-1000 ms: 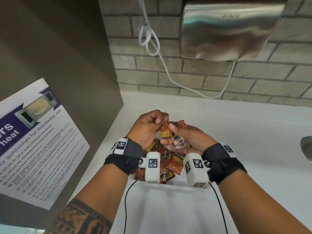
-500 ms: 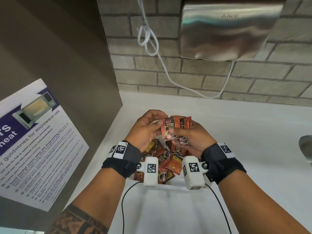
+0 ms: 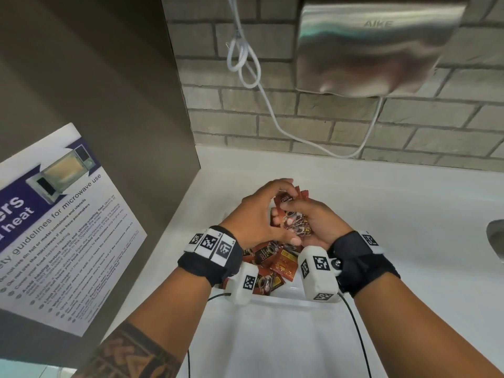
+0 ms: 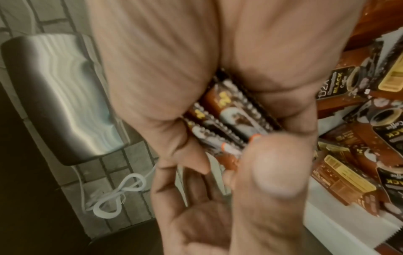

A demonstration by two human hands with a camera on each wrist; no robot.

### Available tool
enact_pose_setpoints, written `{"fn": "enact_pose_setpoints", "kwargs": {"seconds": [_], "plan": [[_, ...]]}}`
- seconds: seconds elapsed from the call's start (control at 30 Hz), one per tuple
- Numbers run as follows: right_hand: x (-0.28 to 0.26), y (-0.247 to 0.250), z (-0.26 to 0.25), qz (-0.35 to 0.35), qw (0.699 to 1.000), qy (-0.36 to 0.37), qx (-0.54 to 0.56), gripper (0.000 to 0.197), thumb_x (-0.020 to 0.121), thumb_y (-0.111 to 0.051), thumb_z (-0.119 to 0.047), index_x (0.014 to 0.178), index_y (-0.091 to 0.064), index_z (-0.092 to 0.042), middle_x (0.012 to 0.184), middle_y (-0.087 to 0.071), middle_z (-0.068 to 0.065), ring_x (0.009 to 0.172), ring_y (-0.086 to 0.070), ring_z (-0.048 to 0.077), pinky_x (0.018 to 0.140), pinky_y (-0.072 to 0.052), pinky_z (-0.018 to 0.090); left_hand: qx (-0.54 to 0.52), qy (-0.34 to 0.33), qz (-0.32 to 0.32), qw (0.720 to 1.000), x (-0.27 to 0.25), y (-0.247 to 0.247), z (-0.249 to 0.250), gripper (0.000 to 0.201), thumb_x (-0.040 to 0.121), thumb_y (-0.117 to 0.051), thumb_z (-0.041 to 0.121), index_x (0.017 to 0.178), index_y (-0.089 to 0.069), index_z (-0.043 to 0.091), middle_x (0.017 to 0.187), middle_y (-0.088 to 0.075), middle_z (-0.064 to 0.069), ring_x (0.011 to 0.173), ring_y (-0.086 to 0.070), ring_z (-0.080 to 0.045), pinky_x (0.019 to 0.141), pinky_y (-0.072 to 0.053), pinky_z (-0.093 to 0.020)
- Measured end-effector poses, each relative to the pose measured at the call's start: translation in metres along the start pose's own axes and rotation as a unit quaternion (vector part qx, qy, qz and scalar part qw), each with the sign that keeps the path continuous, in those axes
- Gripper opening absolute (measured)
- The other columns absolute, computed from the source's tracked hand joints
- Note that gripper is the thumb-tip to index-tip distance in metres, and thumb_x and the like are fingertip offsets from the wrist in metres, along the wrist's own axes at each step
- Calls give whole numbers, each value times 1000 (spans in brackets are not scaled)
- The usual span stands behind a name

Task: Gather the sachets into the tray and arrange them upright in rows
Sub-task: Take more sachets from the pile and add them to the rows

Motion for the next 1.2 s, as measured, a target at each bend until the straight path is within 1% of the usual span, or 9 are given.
{"fn": "enact_pose_setpoints", "kwargs": {"seconds": [0.13, 0.33, 0.47, 0.53, 0.7, 0.9, 1.03, 1.1, 1.2], "plan": [[-2, -10, 4, -37, 998, -6, 44, 14, 81, -65, -9, 94, -68, -6, 89, -69, 17, 83, -69, 26, 74, -56, 39, 14, -25, -40, 999, 5, -12, 7, 69, 67, -89, 15, 122, -51, 35, 126, -58, 12, 116, -61, -17, 97, -53, -46], [-4, -4, 9, -34, 999, -27, 15, 22, 88, -62, -8, 110, -66, -7, 100, -66, 16, 94, -66, 28, 77, -52, 41, 143, -81, -1, 986, 4, -5, 12, 56, 65, -89, 35, 109, -55, 28, 122, -57, 14, 108, -59, -8, 89, -53, -40], [-2, -4, 10, -9, 999, -26, -21, 14, 86, -60, -8, 91, -74, -9, 100, -68, 18, 101, -64, 32, 90, -45, 52, 121, -73, -45, 989, 5, -13, 15, 64, 74, -84, 29, 128, -49, 35, 136, -50, 15, 118, -56, -8, 98, -51, -37], [-3, -5, 11, -12, 999, -32, -10, 18, 89, -55, -4, 87, -72, -8, 94, -68, 17, 94, -67, 30, 89, -46, 50, 128, -80, -61, 987, 6, -15, 14, 61, 78, -82, 26, 131, -52, 33, 131, -54, 13, 117, -55, -7, 99, -49, -35], [-7, -1, 12, -6, 998, -54, -11, 23, 90, -61, -9, 112, -62, -8, 99, -68, 14, 89, -68, 27, 79, -58, 43, 166, -94, -18, 981, 8, -6, 12, 43, 74, -84, 21, 111, -63, 18, 116, -57, 5, 103, -57, -10, 90, -49, -34], [-7, 17, -10, 79, 980, 29, -181, 21, 84, -76, -20, 101, -69, -8, 100, -74, 14, 85, -63, 22, 67, -46, 29, 174, -97, -8, 980, 11, -3, 4, 54, 71, -88, 26, 119, -64, 21, 135, -49, 5, 121, -53, -11, 102, -47, -36], [-10, 17, -13, 57, 989, 48, -124, 41, 74, -79, -16, 111, -69, -3, 109, -73, 19, 100, -69, 33, 81, -50, 33, -43, 0, 92, 995, 13, 18, 2, 89, 70, -88, 44, 143, -36, 39, 149, -34, 10, 134, -40, -5, 100, -48, -24], [-10, 14, -11, 39, 993, 47, -106, 50, 71, -82, -24, 116, -68, -7, 113, -72, 15, 110, -66, 33, 86, -41, 37, -217, 103, 129, 962, 14, 21, -12, 97, 71, -85, 49, 148, -26, 37, 152, -34, 4, 136, -44, -15, 91, -52, -27], [-12, 8, -12, 42, 994, 70, -75, 44, 73, -80, -26, 114, -70, -12, 107, -73, 11, 96, -62, 24, 78, -35, 36, -416, 185, 31, 890, 17, -1, -24, 109, 60, -94, 41, 149, -35, 21, 148, -49, -13, 130, -55, -33, 89, -57, -48]]}}
Point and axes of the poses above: each hand's wrist, its own x-axis towards the middle knuckle, its own y-axis out of the back of the hand, z = x × y, the point moved 7 cm from there along x, towards the middle knuckle
